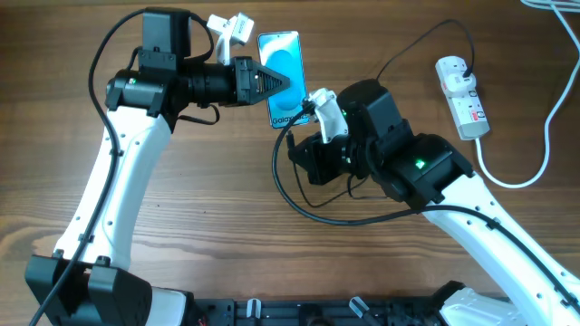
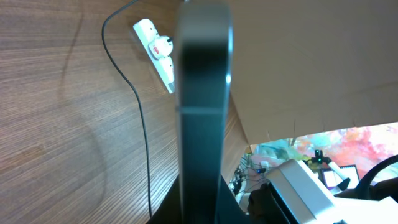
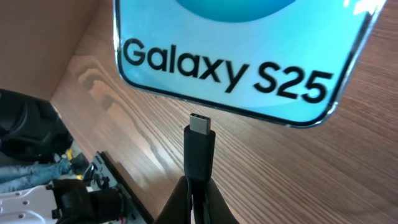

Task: Plug charger to phone and switch on socket
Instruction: 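Lift the plug and bring it to the phone's bottom port, then push the plug into the phone's port held by the left gripper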

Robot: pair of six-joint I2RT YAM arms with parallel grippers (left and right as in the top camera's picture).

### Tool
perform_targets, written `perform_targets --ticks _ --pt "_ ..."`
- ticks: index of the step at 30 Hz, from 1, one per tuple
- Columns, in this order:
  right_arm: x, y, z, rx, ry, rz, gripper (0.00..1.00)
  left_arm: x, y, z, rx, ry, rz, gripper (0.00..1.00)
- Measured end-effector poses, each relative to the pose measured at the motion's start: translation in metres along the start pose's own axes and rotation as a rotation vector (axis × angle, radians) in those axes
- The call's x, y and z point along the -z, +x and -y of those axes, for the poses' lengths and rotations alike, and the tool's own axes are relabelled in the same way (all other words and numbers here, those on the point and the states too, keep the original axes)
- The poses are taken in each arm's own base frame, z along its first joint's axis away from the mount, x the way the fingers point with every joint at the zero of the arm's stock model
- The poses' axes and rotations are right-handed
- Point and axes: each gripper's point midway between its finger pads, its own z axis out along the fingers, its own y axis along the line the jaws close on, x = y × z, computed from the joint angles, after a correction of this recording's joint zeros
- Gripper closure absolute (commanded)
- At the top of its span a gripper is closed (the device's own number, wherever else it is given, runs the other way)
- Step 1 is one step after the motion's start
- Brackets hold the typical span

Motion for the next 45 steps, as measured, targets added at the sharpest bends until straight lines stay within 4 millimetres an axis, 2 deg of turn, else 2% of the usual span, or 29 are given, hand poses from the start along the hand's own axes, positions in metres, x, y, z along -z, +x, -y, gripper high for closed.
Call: perform_targets --ticks 45 --pt "0.0002 -0.0043 0.0045 0.0 0.028 0.021 0.96 0.0001 0.0025 0.004 -0.018 0.024 -0.012 0.96"
